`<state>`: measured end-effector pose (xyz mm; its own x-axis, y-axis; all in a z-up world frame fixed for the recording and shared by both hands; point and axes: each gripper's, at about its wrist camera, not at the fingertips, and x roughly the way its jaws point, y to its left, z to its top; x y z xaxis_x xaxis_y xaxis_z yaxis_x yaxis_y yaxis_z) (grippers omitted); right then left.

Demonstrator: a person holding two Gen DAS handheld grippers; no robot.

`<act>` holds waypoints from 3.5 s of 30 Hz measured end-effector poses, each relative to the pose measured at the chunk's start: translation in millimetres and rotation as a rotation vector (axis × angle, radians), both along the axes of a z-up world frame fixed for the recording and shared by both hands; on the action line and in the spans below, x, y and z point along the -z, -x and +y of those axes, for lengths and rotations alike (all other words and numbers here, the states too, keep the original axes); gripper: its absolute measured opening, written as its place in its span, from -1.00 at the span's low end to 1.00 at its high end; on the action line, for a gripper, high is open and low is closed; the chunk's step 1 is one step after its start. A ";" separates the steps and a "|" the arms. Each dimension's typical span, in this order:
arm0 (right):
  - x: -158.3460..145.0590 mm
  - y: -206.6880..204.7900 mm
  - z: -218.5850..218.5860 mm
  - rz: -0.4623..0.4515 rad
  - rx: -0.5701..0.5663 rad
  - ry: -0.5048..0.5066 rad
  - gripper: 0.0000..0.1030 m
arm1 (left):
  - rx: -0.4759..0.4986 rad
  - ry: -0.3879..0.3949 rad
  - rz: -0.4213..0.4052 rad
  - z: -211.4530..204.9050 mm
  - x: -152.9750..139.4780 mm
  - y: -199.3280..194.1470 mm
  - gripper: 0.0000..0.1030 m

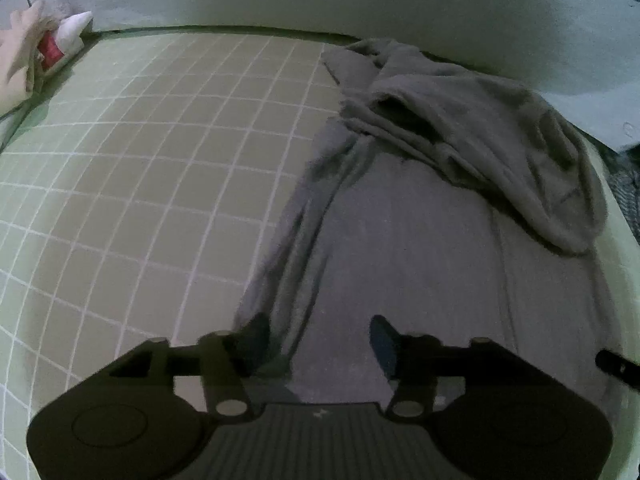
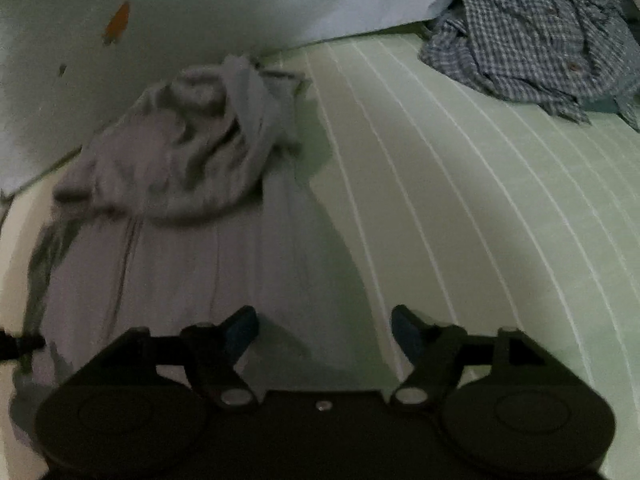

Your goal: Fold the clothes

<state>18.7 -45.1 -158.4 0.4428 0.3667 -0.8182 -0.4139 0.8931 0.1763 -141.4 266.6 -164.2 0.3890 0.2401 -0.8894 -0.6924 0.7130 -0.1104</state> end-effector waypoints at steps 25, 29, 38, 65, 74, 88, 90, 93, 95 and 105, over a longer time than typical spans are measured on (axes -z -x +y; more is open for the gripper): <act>-2.1 62.8 7.8 0.001 -0.255 0.082 -0.65 | 0.021 0.018 0.092 -23.9 7.6 41.4 -0.37; -2.5 71.4 10.4 -0.005 -0.270 0.093 -0.85 | 0.022 0.077 0.053 -28.7 8.4 52.1 -0.73; -21.0 94.9 -24.5 0.101 -0.239 0.056 -0.87 | 0.061 0.247 0.037 -35.0 -17.5 107.7 -0.78; -101.1 -85.2 47.8 -0.125 0.027 -0.136 0.76 | -0.057 -0.121 -0.099 74.3 -105.1 -60.4 0.75; -49.7 -96.3 70.6 -0.019 -0.031 -0.072 0.76 | 0.086 -0.092 0.083 73.4 -49.4 -79.7 0.78; -17.4 -148.1 95.1 0.093 -0.032 -0.120 0.76 | 0.090 0.093 0.045 97.6 1.8 -91.3 0.90; -9.9 -145.0 89.3 0.118 -0.048 -0.164 0.38 | 0.073 0.179 -0.021 102.3 4.3 -81.2 0.51; -7.6 -133.2 79.5 0.107 -0.074 -0.178 0.03 | 0.056 0.223 -0.050 98.9 5.3 -69.3 0.27; -8.5 -128.1 69.0 0.130 -0.061 -0.196 -0.11 | 0.088 0.202 -0.026 87.6 4.1 -64.7 0.16; -8.1 -62.7 1.7 0.188 -0.041 -0.195 -0.17 | 0.185 0.163 0.096 26.9 -2.8 -12.3 0.08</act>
<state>81.4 -43.3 -150.3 0.2718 0.5401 -0.7965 -0.3926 0.8179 0.4206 -129.1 293.5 -161.4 0.3246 0.0234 -0.9456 -0.5652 0.8064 -0.1741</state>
